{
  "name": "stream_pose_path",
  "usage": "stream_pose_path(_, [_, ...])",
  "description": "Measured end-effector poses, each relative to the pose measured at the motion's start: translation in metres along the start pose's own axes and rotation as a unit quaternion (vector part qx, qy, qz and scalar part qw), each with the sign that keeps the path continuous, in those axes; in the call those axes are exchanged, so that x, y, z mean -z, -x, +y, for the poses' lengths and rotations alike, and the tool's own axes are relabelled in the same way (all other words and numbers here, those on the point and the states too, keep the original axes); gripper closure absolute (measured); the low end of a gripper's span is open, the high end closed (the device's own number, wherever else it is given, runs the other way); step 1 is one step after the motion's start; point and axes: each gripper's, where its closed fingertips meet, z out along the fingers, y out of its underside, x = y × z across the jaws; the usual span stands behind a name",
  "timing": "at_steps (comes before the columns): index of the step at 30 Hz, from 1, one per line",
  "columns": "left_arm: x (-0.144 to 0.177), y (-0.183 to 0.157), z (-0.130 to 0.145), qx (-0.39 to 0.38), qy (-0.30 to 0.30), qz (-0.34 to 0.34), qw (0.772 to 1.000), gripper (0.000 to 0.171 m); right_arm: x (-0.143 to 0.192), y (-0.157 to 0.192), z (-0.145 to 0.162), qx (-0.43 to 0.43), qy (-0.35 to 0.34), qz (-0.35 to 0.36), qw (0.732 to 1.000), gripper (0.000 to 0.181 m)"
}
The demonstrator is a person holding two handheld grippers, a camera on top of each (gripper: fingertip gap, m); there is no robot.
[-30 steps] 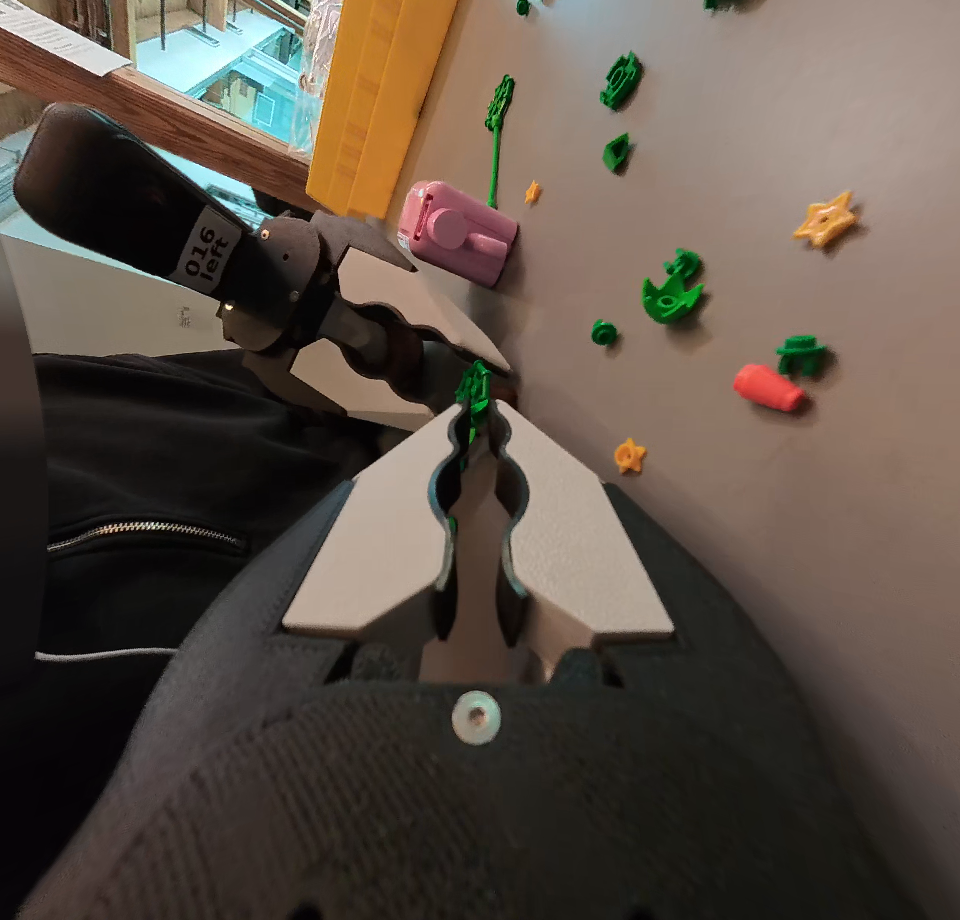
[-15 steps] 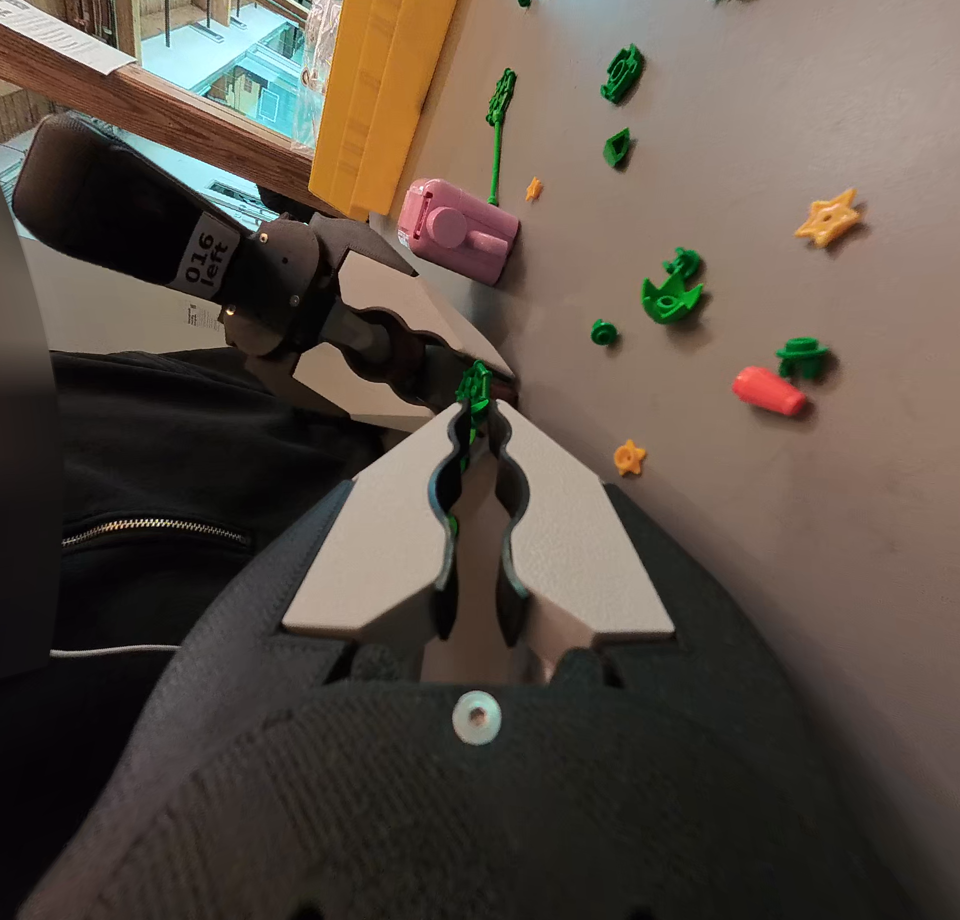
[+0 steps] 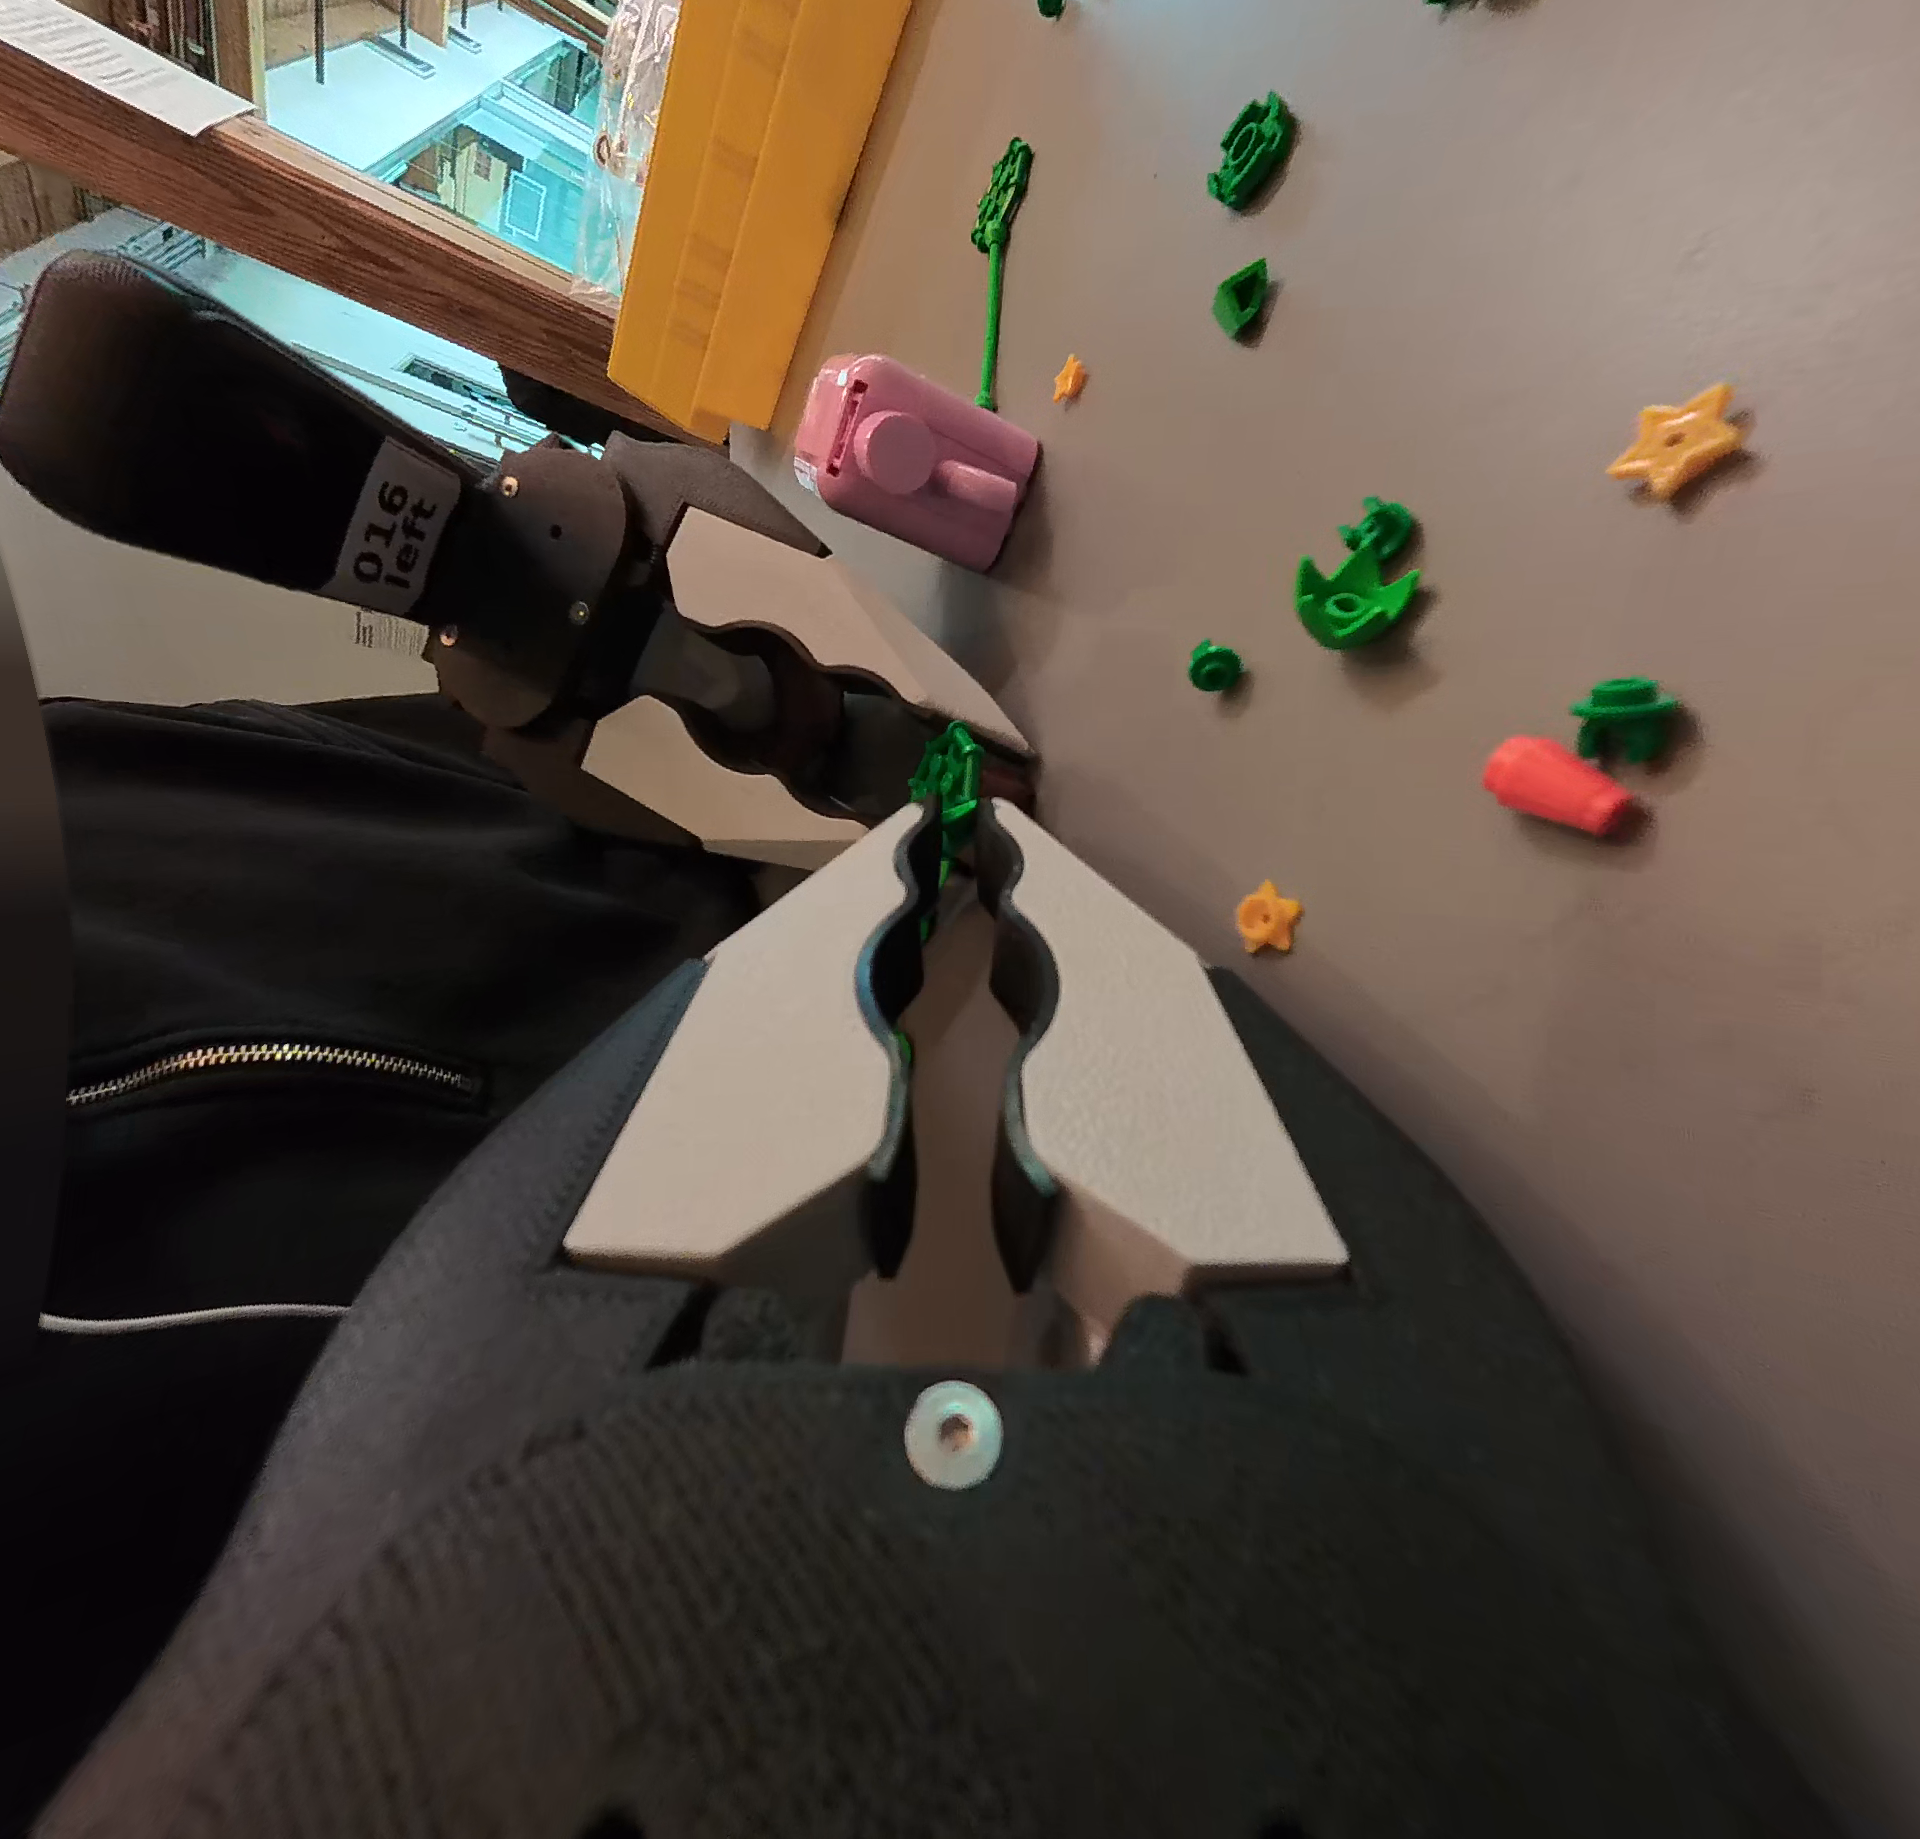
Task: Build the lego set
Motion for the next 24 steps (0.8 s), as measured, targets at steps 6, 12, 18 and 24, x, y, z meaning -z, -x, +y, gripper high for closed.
stream_pose_path(6, [-0.0001, 0.0004, 0.0002, -0.006, 0.001, -0.010, 1.000, 0.149, -0.0002, 0.0001, -0.0004, 0.006, -0.018, 0.014, 1.000, 0.176])
stream_pose_path(12, [-0.0004, 0.0006, 0.0007, -0.009, 0.003, -0.018, 1.000, 0.148, 0.0002, 0.0003, 0.0005, 0.006, -0.027, 0.021, 0.999, 0.176])
stream_pose_path(18, [-0.0006, 0.0008, 0.0008, -0.008, 0.003, -0.020, 1.000, 0.148, 0.0000, 0.0005, 0.0016, 0.001, -0.025, 0.019, 1.000, 0.176])
stream_pose_path(24, [-0.0008, 0.0010, 0.0008, -0.007, 0.002, -0.020, 1.000, 0.148, 0.0000, 0.0007, 0.0032, -0.002, -0.023, 0.018, 1.000, 0.176])
